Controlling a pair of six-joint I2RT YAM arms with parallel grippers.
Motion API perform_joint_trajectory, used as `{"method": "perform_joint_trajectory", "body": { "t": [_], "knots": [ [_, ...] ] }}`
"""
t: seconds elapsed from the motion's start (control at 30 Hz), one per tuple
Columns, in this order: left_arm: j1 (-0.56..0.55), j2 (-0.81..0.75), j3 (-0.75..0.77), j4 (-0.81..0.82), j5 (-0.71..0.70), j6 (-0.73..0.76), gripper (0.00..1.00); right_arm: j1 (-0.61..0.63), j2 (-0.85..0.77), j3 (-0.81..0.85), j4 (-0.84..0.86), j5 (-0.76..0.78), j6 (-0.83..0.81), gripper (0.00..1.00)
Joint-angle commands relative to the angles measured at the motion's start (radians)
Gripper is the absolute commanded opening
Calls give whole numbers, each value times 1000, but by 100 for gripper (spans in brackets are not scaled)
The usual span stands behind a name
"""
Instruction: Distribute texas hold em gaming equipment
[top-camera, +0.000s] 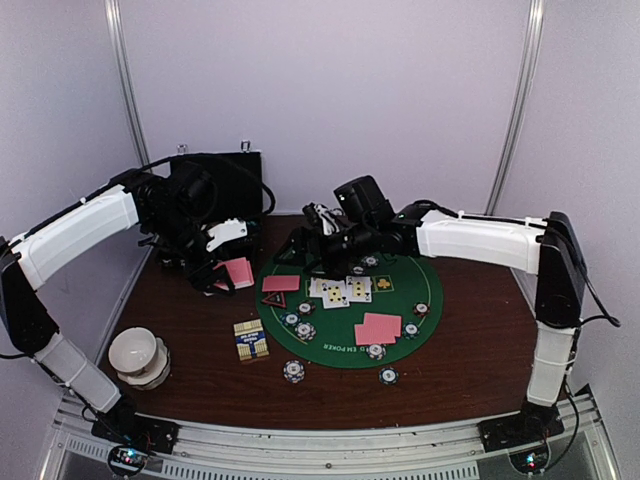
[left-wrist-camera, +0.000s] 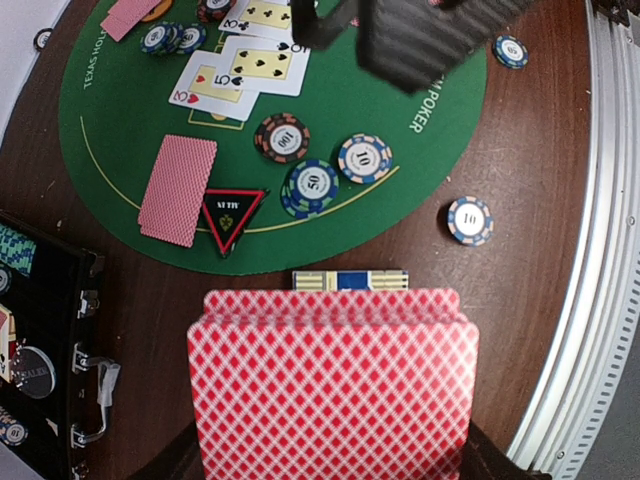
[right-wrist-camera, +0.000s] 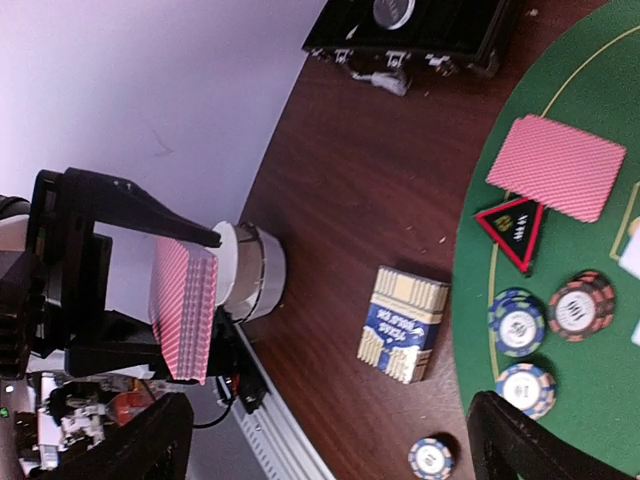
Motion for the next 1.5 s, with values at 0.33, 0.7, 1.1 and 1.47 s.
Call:
{"method": "perform_joint_trajectory", "body": {
  "t": [0.33,0.7,1.1,1.47],
  "knots": [
    [7,-4,31,19,34,-7,0,58,142,74,335,-262,292,100],
    [7,-1,43,19,44,-9,0,71,228,135,395,-275,365,97],
    [6,-3,45,8,47,-3,0,91,346,268,433,-307,424,86],
    [6,-9,42,9,46,0,0,61,389,255,488,-321,501,71]
  ]
}}
